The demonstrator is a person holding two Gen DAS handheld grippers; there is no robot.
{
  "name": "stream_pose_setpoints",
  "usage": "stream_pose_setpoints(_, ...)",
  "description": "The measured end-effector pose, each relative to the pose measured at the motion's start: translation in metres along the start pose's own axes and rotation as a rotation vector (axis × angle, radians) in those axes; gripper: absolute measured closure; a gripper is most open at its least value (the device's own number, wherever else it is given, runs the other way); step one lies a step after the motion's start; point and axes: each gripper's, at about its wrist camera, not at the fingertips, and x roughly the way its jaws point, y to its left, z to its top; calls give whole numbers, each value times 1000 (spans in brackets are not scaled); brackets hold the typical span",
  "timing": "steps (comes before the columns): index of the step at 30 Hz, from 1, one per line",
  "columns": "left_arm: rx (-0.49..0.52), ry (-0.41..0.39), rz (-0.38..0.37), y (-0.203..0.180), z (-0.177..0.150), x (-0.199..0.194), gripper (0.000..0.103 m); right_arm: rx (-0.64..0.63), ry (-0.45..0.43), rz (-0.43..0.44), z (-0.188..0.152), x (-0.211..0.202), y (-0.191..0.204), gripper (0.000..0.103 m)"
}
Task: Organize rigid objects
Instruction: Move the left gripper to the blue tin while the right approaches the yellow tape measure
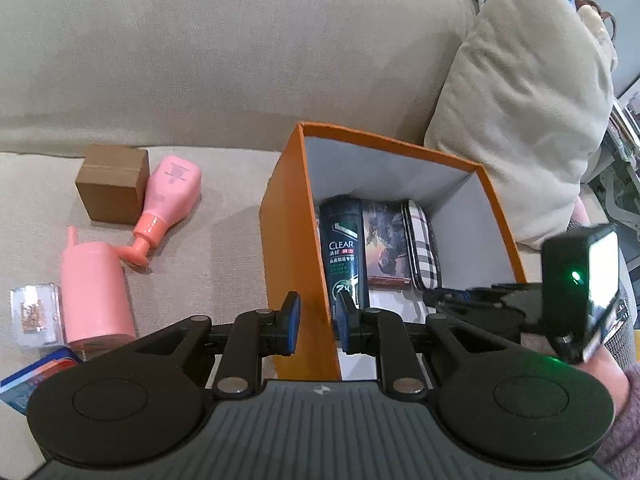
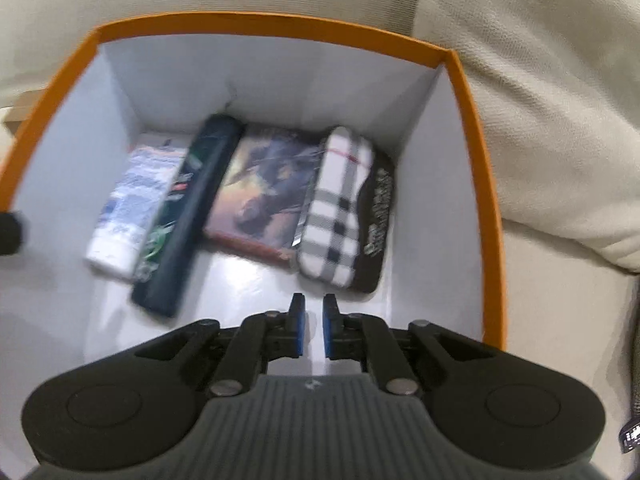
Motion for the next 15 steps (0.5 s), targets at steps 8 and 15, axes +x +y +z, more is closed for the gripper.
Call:
stream_pose_setpoints(8,1,-28,-3,7,-6,-19,82,3,-6,14,1,-7,2,99)
stream_pose_setpoints(15,13,-58,11,15,-19,-51,82,34,-69,71,-4,-49,7,97)
